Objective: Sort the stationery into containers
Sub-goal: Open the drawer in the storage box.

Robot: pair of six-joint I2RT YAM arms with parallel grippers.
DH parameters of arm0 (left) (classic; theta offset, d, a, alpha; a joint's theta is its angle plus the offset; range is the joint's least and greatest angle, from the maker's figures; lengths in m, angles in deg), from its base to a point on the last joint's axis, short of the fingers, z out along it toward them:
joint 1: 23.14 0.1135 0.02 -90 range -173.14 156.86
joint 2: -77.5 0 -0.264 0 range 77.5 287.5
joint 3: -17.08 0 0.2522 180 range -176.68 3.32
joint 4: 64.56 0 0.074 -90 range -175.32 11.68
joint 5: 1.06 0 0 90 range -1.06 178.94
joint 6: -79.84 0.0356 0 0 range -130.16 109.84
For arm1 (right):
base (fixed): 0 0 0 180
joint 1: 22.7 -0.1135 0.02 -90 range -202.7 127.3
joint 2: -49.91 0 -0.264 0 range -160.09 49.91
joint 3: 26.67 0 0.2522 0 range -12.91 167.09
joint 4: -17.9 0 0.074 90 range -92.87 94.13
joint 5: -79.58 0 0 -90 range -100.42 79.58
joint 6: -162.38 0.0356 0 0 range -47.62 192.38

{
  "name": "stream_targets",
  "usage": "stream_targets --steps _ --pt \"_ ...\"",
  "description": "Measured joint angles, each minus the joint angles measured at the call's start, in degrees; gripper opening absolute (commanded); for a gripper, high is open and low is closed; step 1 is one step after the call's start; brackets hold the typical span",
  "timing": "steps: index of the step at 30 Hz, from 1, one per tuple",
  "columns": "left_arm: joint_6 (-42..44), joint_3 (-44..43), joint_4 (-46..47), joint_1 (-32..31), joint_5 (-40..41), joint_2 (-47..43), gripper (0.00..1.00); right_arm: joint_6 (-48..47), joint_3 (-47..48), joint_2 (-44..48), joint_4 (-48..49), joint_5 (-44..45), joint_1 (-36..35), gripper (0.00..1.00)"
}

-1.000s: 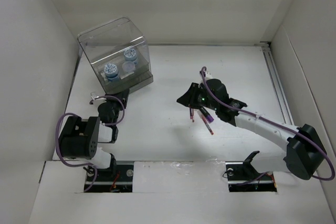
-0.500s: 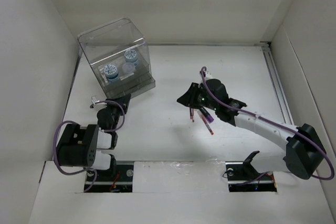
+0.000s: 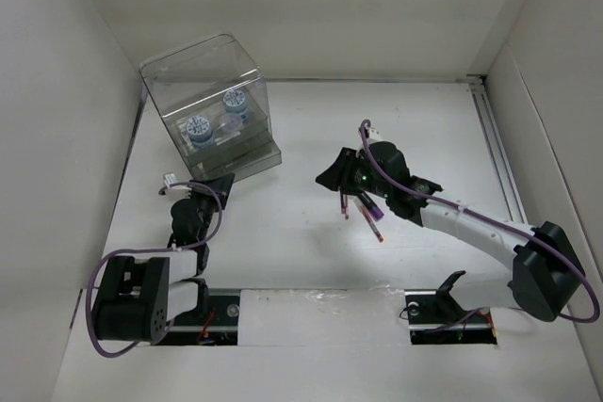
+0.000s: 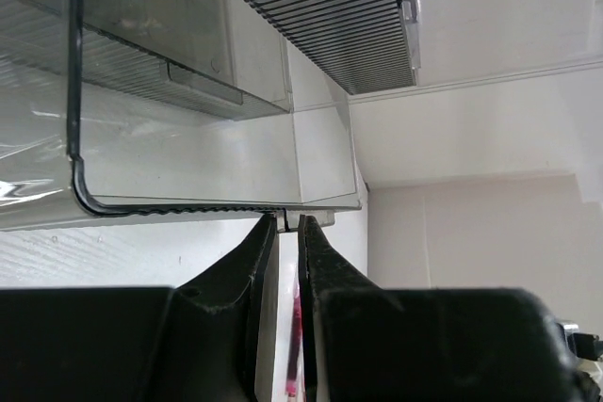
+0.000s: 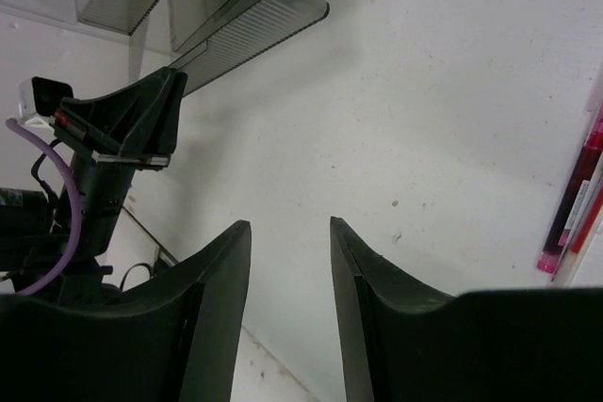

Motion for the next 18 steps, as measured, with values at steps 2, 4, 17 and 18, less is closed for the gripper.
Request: stream_targets --steps 2,4,17,18 --pt "0.48 0.13 -0.13 0.0 -0.13 -0.22 0.03 -0.04 0.0 0.0 0.0 0.13 0.0 0.51" --pt "0.81 0.17 -0.07 0.02 -0.57 0.0 0.16 -0.04 0.0 0.0 0.0 0.2 0.0 0.55" --pt "0.98 0.15 5.44 -0.66 -5.68 6.82 0.47 -0.35 0.02 0.0 0.0 0.63 0.0 0.74" --pt "1.01 0.15 5.4 -0.68 -5.77 6.27 0.5 -0.39 0.04 0.0 0.0 0.66 0.0 0.76"
